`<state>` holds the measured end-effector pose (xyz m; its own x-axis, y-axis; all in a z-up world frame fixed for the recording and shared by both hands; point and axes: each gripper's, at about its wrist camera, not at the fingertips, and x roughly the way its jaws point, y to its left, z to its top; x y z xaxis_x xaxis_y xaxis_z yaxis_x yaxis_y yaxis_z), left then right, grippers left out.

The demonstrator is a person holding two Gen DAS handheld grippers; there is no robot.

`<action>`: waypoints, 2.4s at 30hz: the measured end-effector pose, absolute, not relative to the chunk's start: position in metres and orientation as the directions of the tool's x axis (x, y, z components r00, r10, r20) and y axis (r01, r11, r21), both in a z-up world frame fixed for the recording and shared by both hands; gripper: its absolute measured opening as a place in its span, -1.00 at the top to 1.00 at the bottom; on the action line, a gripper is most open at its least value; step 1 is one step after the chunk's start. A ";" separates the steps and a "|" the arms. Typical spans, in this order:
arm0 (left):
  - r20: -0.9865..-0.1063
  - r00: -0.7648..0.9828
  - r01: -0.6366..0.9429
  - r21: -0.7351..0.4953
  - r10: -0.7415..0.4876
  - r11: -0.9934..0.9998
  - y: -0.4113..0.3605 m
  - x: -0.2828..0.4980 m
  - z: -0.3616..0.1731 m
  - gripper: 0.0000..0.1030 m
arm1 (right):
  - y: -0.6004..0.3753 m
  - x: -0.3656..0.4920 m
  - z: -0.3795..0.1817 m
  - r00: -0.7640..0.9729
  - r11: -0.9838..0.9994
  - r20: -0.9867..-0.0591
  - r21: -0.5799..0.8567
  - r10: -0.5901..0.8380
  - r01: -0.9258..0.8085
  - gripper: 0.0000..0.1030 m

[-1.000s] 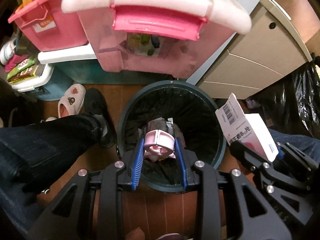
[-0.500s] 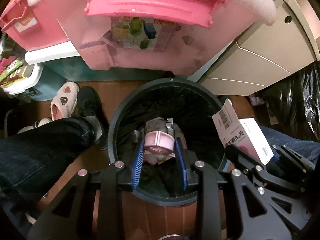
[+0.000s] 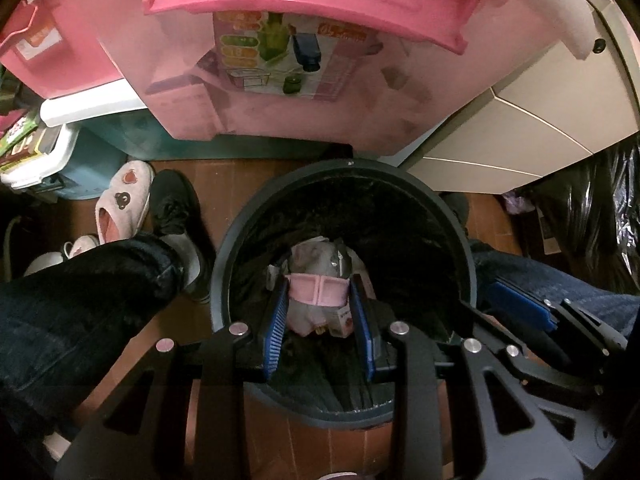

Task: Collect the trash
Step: 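Open both grippers to drop clothespin and box into the bin, then raise both tools back up to the cabinet top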

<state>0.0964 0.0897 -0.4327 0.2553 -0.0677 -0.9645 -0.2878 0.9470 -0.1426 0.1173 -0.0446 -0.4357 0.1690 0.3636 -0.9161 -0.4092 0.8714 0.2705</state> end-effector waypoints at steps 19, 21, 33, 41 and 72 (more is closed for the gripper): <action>-0.955 0.292 -0.279 -0.141 -0.056 0.950 0.079 0.092 -0.415 0.05 | -0.063 0.111 -0.413 0.224 0.882 -0.902 0.264 0.369 -0.390 -0.19; -0.950 0.308 -0.274 -0.141 -0.052 0.951 0.076 0.090 -0.406 -0.09 | -0.068 0.110 -0.404 0.242 0.885 -0.897 0.260 0.369 -0.386 -0.27; -0.868 0.486 -0.130 -0.185 -0.100 0.974 0.007 0.095 -0.294 -0.75 | -0.176 0.097 -0.300 0.479 0.933 -0.807 0.234 0.344 -0.275 -0.67; -0.809 0.570 -0.006 -0.181 -0.146 0.983 -0.055 0.103 -0.224 -0.75 | -0.237 0.088 -0.233 0.599 0.949 -0.736 0.223 0.315 -0.224 -0.71; -0.754 0.641 0.091 -0.107 -0.141 0.990 -0.162 0.375 -0.159 -0.87 | -0.324 0.309 -0.156 0.731 0.978 -0.651 0.157 0.205 -0.135 -0.73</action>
<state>0.3752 -0.1623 -0.1586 0.6413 -0.1409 -0.7542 0.0912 0.9900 -0.1073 0.3090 -0.3238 -0.1558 0.7310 0.2051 -0.6508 -0.1347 0.9784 0.1571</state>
